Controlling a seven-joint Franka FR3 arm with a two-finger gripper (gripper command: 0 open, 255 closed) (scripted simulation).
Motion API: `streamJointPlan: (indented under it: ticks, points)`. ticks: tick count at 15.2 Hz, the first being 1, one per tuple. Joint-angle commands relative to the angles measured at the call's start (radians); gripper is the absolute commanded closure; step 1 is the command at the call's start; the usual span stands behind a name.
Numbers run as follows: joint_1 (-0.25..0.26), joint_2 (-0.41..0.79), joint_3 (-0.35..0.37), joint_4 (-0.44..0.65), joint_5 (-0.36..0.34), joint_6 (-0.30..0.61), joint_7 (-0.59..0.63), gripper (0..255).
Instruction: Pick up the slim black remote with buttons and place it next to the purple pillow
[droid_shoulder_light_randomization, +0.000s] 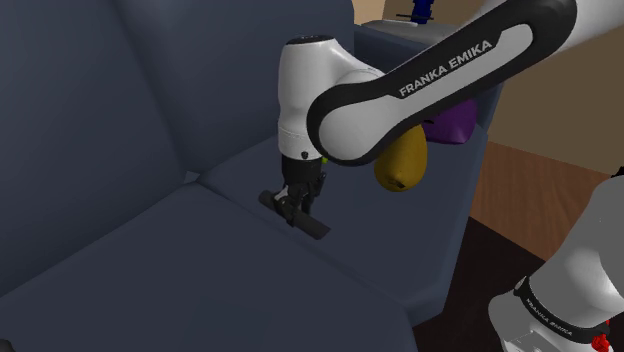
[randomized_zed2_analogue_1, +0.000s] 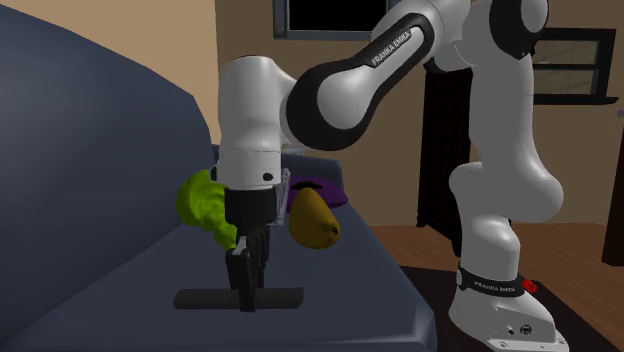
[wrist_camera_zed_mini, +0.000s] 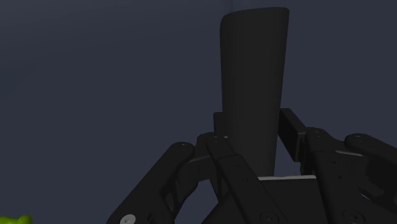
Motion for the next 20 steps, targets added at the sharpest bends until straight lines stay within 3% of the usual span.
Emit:
streamJointPlan:
  ticks: [1, 20]
  points:
    - [0.0, -0.012, 0.0, 0.014, 0.004, -0.026, -0.001, 255]
    - [-0.007, -0.109, -0.006, 0.171, 0.03, -0.276, -0.009, 255]
